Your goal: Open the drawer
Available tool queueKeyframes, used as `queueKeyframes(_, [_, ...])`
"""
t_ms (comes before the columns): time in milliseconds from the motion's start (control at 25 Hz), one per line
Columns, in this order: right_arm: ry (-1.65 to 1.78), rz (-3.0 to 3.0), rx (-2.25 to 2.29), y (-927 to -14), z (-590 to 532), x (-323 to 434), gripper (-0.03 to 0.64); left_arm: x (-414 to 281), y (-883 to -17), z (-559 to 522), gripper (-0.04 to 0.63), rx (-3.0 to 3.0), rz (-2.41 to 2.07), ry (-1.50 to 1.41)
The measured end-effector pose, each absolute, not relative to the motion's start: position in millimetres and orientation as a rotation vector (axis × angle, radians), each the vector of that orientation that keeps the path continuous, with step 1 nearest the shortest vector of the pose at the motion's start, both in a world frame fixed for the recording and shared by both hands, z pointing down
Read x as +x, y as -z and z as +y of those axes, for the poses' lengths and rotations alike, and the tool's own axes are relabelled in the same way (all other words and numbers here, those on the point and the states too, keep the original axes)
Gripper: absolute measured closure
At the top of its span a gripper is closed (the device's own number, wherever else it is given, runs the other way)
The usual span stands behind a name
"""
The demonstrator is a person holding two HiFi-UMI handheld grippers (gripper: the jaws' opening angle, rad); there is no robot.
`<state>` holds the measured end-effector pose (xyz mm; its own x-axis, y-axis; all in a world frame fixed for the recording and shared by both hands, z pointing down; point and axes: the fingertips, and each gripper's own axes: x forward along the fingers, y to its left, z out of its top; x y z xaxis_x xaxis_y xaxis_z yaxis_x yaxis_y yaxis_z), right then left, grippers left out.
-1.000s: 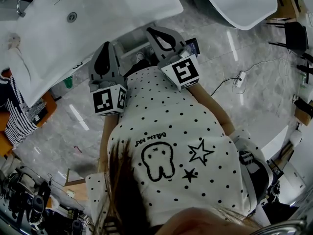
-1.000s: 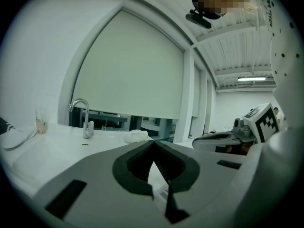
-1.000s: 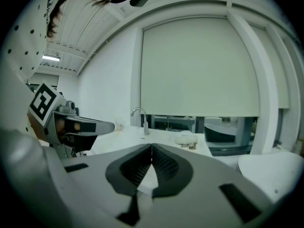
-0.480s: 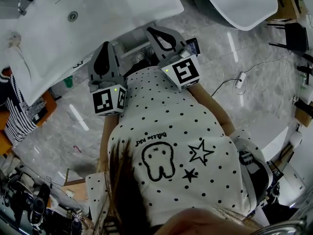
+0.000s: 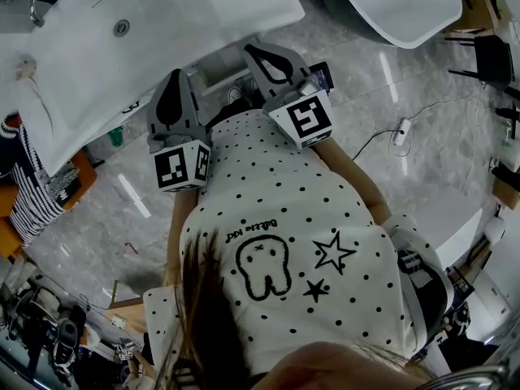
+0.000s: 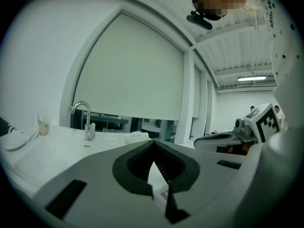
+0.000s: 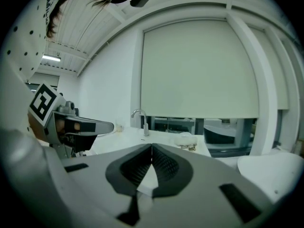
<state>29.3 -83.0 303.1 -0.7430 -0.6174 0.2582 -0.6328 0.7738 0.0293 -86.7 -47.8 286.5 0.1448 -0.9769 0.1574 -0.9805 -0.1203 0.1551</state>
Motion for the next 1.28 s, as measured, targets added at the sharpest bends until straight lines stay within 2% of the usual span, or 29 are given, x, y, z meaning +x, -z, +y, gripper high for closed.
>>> queueKeyframes(1280, [-0.081, -2.735, 0.944, -303, -74, 24, 0.603, -89, -287, -36, 0.591, 2.175, -1.946, -0.038])
